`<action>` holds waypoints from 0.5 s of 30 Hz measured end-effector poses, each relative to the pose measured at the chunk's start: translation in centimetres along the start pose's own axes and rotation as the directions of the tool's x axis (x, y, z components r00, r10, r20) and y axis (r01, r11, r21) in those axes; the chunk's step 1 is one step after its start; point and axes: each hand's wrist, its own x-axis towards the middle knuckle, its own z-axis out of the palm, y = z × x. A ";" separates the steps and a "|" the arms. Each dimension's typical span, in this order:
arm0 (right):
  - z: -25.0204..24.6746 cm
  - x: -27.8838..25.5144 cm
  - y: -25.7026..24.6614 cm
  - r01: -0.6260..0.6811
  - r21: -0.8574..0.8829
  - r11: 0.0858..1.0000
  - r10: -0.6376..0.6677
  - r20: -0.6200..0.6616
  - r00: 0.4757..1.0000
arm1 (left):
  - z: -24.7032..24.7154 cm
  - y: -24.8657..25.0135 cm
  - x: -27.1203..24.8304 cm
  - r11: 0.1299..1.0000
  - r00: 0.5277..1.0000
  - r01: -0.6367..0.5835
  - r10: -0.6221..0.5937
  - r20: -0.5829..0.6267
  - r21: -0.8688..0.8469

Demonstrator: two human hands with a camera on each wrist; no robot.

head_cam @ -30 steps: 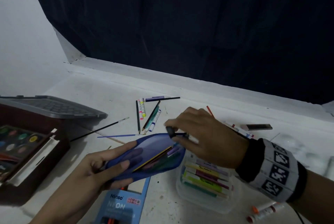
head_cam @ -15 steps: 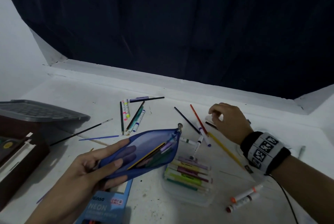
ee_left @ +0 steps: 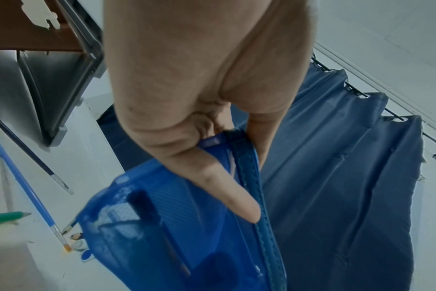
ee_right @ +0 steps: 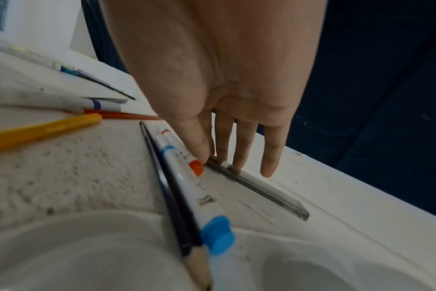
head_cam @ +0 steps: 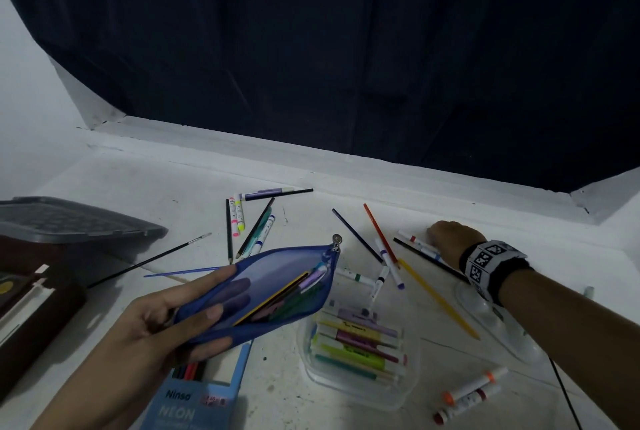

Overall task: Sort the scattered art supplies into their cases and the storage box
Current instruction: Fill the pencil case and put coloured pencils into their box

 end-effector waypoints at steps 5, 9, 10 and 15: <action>-1.1 -0.1 -1.3 0.014 -0.072 0.997 -0.025 -0.147 0.989 | -0.7 0.2 0.5 1.000 1.000 -0.008 0.008 -0.023 0.003; -3.8 -1.1 -4.6 0.206 0.079 0.975 -0.140 -0.498 0.856 | -1.2 0.2 0.7 1.000 0.999 0.012 -0.012 -0.047 -0.003; -4.9 -1.9 -5.9 0.284 0.108 0.953 -0.176 -0.566 0.805 | -1.3 0.1 0.7 1.000 0.999 0.015 -0.016 -0.037 -0.007; -11.4 -7.9 -13.2 0.660 0.202 0.723 -0.365 -0.700 0.614 | -1.5 -0.3 0.3 0.999 0.999 0.045 -0.045 -0.025 -0.023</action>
